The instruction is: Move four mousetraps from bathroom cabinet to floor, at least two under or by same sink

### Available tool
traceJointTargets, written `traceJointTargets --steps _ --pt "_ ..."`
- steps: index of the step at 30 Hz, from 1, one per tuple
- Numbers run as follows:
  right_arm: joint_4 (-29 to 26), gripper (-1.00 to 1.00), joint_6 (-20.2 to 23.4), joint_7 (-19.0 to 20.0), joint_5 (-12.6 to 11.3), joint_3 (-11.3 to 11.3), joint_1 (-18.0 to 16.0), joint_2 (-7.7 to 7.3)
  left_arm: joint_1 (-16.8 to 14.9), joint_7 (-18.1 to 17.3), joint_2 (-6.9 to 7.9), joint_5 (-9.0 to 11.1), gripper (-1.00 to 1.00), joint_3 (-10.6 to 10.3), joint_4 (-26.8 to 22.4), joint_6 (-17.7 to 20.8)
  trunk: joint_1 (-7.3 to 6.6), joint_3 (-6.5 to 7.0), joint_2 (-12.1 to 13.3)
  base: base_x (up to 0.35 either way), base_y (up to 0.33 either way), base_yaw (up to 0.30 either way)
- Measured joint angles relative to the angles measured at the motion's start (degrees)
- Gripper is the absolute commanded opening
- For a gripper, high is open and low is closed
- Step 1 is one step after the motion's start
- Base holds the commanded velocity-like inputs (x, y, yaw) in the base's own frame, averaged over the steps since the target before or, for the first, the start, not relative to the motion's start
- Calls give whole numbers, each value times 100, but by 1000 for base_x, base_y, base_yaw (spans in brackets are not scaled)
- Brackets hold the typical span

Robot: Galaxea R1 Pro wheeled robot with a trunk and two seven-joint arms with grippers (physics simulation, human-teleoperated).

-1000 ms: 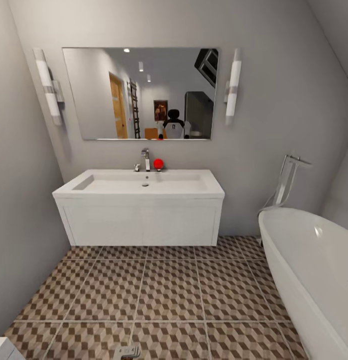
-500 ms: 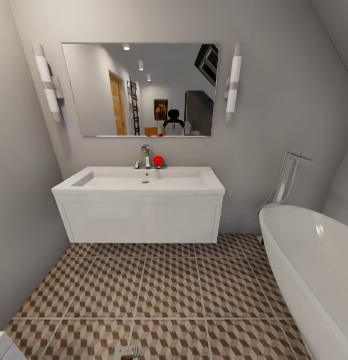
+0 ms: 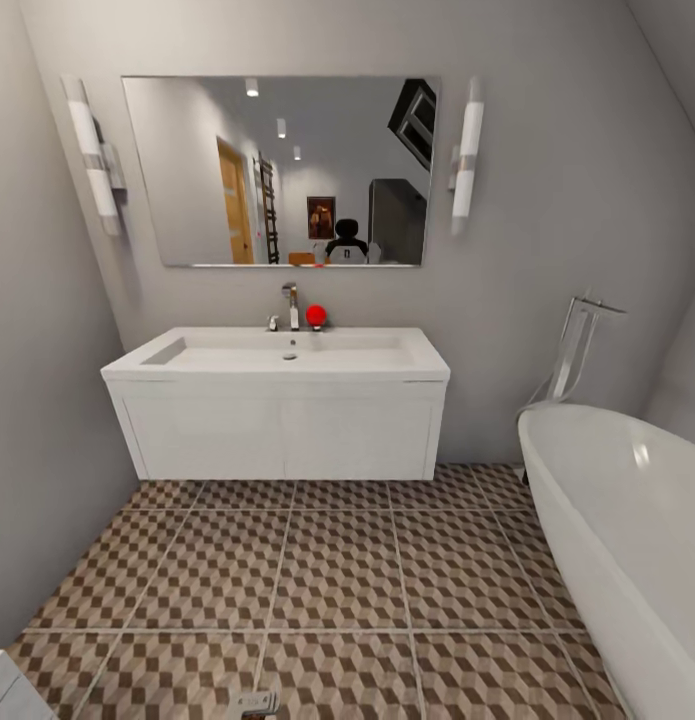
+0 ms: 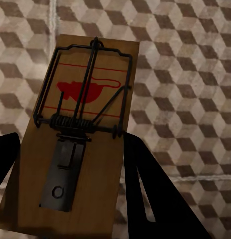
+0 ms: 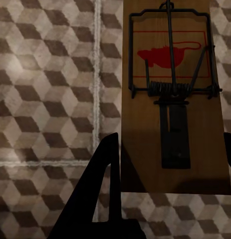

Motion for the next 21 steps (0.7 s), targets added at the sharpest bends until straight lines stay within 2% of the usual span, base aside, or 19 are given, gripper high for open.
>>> traceJointTargets --steps 21 --pt "0 -100 -8 0 -3 -8 0 -7 0 0 4 0 -100 5 0 0 461 -377 -842 0 0 0"
